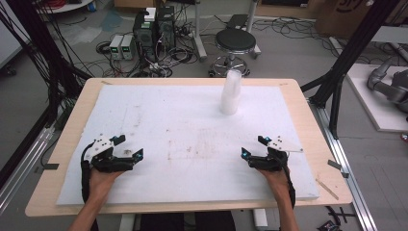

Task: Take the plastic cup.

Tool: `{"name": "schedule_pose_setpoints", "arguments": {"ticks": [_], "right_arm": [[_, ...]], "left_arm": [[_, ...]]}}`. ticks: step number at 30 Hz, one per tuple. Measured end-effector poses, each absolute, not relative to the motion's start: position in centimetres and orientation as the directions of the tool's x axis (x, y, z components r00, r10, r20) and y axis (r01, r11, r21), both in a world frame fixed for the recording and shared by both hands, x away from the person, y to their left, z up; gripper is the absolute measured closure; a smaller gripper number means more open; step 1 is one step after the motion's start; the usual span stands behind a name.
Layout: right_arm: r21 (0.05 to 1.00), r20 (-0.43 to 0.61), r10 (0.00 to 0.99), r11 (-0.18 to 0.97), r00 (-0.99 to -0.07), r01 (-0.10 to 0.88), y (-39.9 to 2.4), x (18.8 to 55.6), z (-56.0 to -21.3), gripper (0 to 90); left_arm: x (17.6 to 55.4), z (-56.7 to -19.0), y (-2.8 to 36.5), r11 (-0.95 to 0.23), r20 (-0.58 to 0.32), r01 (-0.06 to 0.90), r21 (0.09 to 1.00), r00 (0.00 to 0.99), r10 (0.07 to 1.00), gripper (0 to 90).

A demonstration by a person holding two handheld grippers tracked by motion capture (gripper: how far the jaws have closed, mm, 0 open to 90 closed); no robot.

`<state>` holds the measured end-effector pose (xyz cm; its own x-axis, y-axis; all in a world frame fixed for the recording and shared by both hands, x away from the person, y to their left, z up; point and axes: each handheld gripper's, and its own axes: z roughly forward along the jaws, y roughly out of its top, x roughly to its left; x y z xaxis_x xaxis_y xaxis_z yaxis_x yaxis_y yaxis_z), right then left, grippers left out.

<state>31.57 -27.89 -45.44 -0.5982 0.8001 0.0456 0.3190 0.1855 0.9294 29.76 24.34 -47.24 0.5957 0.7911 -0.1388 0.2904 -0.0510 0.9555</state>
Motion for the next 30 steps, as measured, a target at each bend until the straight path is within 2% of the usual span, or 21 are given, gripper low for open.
{"name": "schedule_pose_setpoints", "arguments": {"ticks": [20,30], "right_arm": [[0.942,0.052,0.792,0.164,-0.609,0.294,-28.3,31.3,-45.2,14.8],[0.961,0.039,0.799,0.135,-0.600,0.243,-29.1,31.1,-41.9,14.8]], "left_arm": [[29.8,-47.2,23.9,-0.093,-0.105,0.288,0.953,0.605,0.789,4.9],[29.8,-47.2,24.0,-0.088,-0.109,0.291,0.953,0.599,0.794,4.9]]}}
